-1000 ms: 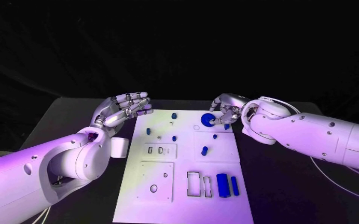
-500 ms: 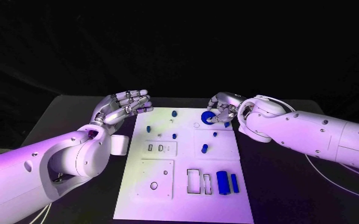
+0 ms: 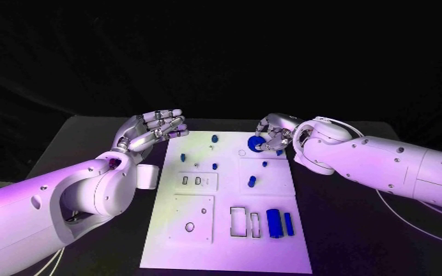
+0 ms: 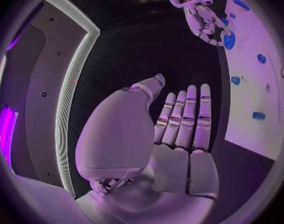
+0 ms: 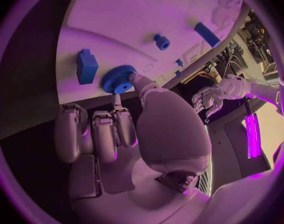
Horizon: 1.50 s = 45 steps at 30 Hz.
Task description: Assemble the parts on the task board
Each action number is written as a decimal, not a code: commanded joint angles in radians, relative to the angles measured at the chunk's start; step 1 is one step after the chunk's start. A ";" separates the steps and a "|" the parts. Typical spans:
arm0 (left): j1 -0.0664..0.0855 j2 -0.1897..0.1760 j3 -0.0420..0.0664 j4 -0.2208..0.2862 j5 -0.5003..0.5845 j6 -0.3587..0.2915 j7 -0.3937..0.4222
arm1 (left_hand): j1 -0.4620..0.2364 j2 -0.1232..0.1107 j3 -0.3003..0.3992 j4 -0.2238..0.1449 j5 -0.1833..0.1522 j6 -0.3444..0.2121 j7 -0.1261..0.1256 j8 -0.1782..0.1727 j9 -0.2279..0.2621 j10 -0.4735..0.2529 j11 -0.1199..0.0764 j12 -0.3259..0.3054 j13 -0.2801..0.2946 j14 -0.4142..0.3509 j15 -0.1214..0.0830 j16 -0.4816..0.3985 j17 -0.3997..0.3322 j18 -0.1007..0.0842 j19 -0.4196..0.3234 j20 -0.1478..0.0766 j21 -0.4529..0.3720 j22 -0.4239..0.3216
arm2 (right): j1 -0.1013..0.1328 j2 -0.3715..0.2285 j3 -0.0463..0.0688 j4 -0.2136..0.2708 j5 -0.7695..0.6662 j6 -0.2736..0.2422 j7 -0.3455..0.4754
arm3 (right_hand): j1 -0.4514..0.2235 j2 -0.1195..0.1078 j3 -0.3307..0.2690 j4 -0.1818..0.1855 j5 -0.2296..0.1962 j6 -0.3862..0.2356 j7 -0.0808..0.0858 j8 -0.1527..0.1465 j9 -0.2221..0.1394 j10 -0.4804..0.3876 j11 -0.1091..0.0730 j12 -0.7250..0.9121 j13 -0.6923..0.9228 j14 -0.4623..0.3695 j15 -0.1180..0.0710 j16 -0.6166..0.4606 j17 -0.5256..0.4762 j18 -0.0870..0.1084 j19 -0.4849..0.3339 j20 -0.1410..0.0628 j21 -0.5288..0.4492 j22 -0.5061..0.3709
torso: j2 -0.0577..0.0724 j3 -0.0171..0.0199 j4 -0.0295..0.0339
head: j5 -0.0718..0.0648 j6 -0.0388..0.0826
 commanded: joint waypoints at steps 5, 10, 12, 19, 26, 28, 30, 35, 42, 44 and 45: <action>0.001 0.002 0.001 0.000 0.001 0.019 0.003 | -0.010 0.001 -0.001 -0.005 -0.003 -0.009 0.044 -0.005 -0.001 -0.003 0.006 -0.006 -0.001 0.005 0.000 -0.007 0.001 0.012 0.008 0.001 0.004 -0.002 | -0.003 -0.002 -0.002 0.003 -0.034 0.029 -0.005 | 0.024 -0.007 0.079 -0.017 0.043 0.022 -0.003 0.011 -0.010 0.012 -0.001 0.009 0.113 0.095 0.006 0.007 0.209 -0.007 0.006 -0.003 0.006 0.033 | 0.000 0.0001 0.0009 | 0.001 -0.003; 0.001 0.002 0.001 0.000 0.001 0.019 0.002 | -0.010 0.001 -0.001 -0.005 -0.003 -0.009 0.044 -0.005 -0.001 -0.003 0.006 -0.006 -0.001 0.005 0.000 -0.007 0.001 0.012 0.008 0.001 0.004 -0.002 | -0.004 -0.002 -0.002 0.005 -0.040 0.032 -0.004 | 0.025 -0.021 0.187 -0.042 0.101 0.039 -0.002 0.012 -0.020 0.012 -0.003 0.010 0.114 0.095 0.005 0.008 0.210 -0.008 0.007 -0.004 0.009 0.040 | 0.000 -0.0002 0.0010 | 0.001 -0.003; 0.001 0.001 0.001 0.000 0.001 0.019 0.001 | -0.010 0.001 -0.001 -0.005 -0.003 -0.009 0.044 -0.005 -0.001 -0.003 0.006 -0.006 -0.001 0.005 0.000 -0.007 0.001 0.012 0.008 0.001 0.004 -0.002 | -0.004 -0.002 -0.002 0.005 -0.043 0.031 -0.002 | 0.018 -0.026 0.222 -0.051 0.111 0.046 -0.003 0.014 -0.022 0.014 -0.003 0.011 0.116 0.095 0.004 0.008 0.211 -0.008 0.009 -0.004 0.012 0.045 | 0.000 -0.0001 0.0009 | 0.001 -0.004; 0.001 0.001 0.001 0.000 0.001 0.020 0.000 | -0.010 0.001 -0.001 -0.005 -0.003 -0.009 0.044 -0.005 -0.001 -0.003 0.006 -0.006 -0.001 0.005 0.000 -0.007 0.001 0.012 0.008 0.001 0.004 -0.002 | -0.006 0.002 -0.002 0.012 -0.077 0.007 -0.005 | -0.018 -0.037 0.275 -0.069 0.068 0.074 -0.010 0.019 -0.021 0.023 -0.009 0.017 0.123 0.096 0.000 0.010 0.216 -0.010 0.012 -0.007 0.016 0.054 | 0.000 0.0001 0.0004 | 0.001 -0.003; 0.001 0.001 0.001 -0.001 0.001 0.021 -0.001 | -0.010 0.001 -0.001 -0.007 -0.003 -0.010 0.044 -0.006 -0.002 -0.003 0.006 -0.007 -0.001 0.003 0.001 -0.008 0.001 0.012 0.008 0.001 0.004 -0.002 | -0.008 0.000 -0.002 0.031 -0.126 -0.055 -0.013 | -0.067 -0.051 0.275 -0.069 -0.031 0.082 -0.015 0.019 -0.017 0.028 -0.011 0.021 0.126 0.096 -0.002 0.010 0.217 -0.011 0.015 -0.009 0.018 0.061 | 0.000 -0.0002 0.0012 | 0.000 -0.002; 0.001 0.001 0.001 -0.001 0.001 0.021 -0.002 | -0.010 0.001 -0.001 -0.007 -0.003 -0.010 0.044 -0.006 -0.002 -0.003 0.006 -0.007 -0.001 0.003 0.001 -0.008 0.001 0.012 0.008 0.001 0.004 -0.002 | -0.008 -0.002 -0.002 0.041 -0.144 -0.083 -0.012 | -0.077 -0.054 0.271 -0.067 -0.052 0.084 -0.016 0.019 -0.016 0.028 -0.012 0.020 0.126 0.096 -0.003 0.010 0.218 -0.012 0.016 -0.009 0.019 0.063 | 0.000 0.0000 0.0014 | 0.000 -0.001; 0.001 0.001 0.001 -0.002 0.001 0.021 -0.002 | -0.010 0.001 -0.001 -0.007 -0.003 -0.010 0.044 -0.006 -0.002 -0.003 0.006 -0.007 -0.001 0.003 0.001 -0.008 0.001 0.012 0.008 0.001 0.004 -0.002 | -0.008 -0.004 -0.002 0.055 -0.163 -0.111 -0.012 | -0.082 -0.055 0.269 -0.065 -0.058 0.086 -0.017 0.020 -0.015 0.030 -0.013 0.022 0.128 0.097 -0.003 0.011 0.219 -0.012 0.018 -0.010 0.021 0.066 | -0.001 0.0001 0.0011 | 0.002 0.000; 0.001 0.002 0.001 -0.004 0.001 0.022 -0.003 | -0.010 0.001 -0.001 -0.007 -0.003 -0.010 0.044 -0.006 -0.002 -0.003 0.006 -0.007 -0.001 0.003 0.001 -0.008 0.001 0.012 0.008 0.001 0.004 -0.002 | -0.006 -0.002 -0.001 0.102 -0.214 -0.170 -0.020 | -0.094 -0.057 0.263 -0.060 -0.071 0.090 -0.019 0.022 -0.012 0.034 -0.014 0.025 0.133 0.098 -0.004 0.012 0.224 -0.014 0.023 -0.010 0.027 0.075 | -0.001 -0.0007 0.0016 | 0.003 0.001; 0.001 0.005 0.001 -0.004 0.001 0.022 -0.003 | -0.010 0.001 -0.001 -0.007 -0.003 -0.010 0.044 -0.006 -0.002 -0.003 0.006 -0.007 -0.001 0.003 0.001 -0.008 0.001 0.012 0.008 0.001 0.004 -0.002 | -0.001 0.039 0.000 0.147 -0.270 -0.211 -0.041 | -0.100 -0.054 0.263 -0.056 -0.075 0.099 -0.023 0.024 -0.009 0.038 -0.017 0.028 0.136 0.098 -0.006 0.013 0.227 -0.015 0.027 -0.012 0.030 0.081 | 0.000 -0.0007 0.0026 | 0.006 0.002; 0.001 0.006 0.001 -0.004 0.001 0.022 -0.003 | -0.010 0.001 -0.001 -0.007 -0.003 -0.010 0.044 -0.006 -0.002 -0.003 0.006 -0.007 -0.001 0.003 0.001 -0.008 0.001 0.012 0.008 0.001 0.004 -0.002 | -0.001 0.062 0.001 0.148 -0.282 -0.218 -0.047 | -0.100 -0.053 0.263 -0.056 -0.076 0.100 -0.023 0.024 -0.008 0.038 -0.018 0.028 0.137 0.098 -0.007 0.013 0.227 -0.016 0.027 -0.012 0.031 0.081 | 0.000 -0.0016 0.0030 | 0.006 0.001; 0.001 0.006 0.001 -0.004 0.001 0.022 -0.003 | -0.010 0.001 -0.001 -0.007 -0.003 -0.010 0.044 -0.006 -0.002 -0.003 0.006 -0.007 -0.001 0.003 0.001 -0.008 0.001 0.012 0.008 0.001 0.004 -0.002 | -0.001 0.070 0.000 0.147 -0.285 -0.219 -0.048 | -0.100 -0.053 0.263 -0.056 -0.076 0.100 -0.023 0.024 -0.008 0.038 -0.018 0.028 0.137 0.098 -0.007 0.013 0.227 -0.016 0.027 -0.012 0.031 0.081 | 0.000 -0.0017 0.0024 | 0.006 0.001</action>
